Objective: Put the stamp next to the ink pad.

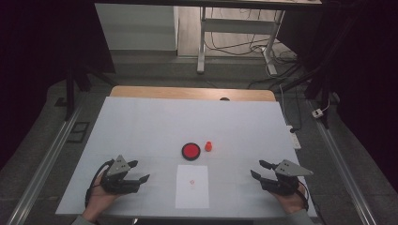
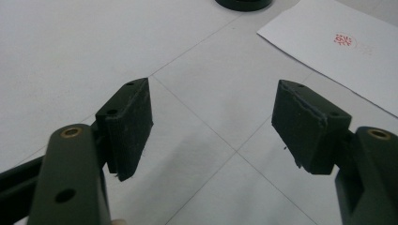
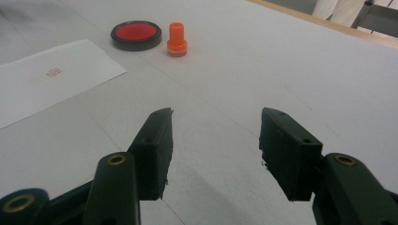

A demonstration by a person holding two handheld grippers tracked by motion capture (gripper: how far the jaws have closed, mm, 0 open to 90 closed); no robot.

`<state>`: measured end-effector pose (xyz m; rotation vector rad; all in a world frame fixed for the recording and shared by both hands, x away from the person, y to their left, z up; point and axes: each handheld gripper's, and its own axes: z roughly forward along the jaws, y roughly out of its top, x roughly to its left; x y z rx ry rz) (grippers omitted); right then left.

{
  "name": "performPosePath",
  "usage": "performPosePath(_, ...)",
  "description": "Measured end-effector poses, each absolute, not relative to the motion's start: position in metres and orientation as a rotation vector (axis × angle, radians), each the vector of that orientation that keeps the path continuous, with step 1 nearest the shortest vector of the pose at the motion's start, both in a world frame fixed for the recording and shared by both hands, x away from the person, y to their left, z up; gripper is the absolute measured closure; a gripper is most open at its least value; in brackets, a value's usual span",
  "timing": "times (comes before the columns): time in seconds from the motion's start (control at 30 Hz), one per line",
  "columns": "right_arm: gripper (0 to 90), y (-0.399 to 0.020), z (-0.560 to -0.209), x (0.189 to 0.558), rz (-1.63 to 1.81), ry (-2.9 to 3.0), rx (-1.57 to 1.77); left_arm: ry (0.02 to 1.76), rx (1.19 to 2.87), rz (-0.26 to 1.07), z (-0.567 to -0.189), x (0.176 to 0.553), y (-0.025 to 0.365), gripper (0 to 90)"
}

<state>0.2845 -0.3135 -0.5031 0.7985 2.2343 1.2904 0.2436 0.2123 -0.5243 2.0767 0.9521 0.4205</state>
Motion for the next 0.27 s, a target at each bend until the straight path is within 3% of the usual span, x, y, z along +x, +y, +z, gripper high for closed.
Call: performPosePath(0.27,43.8,-0.3134,-0.5046,0.2854,1.293,2.242,0.800,0.956,2.077,0.422,-0.5247,0.2439,0.2120,29.2)
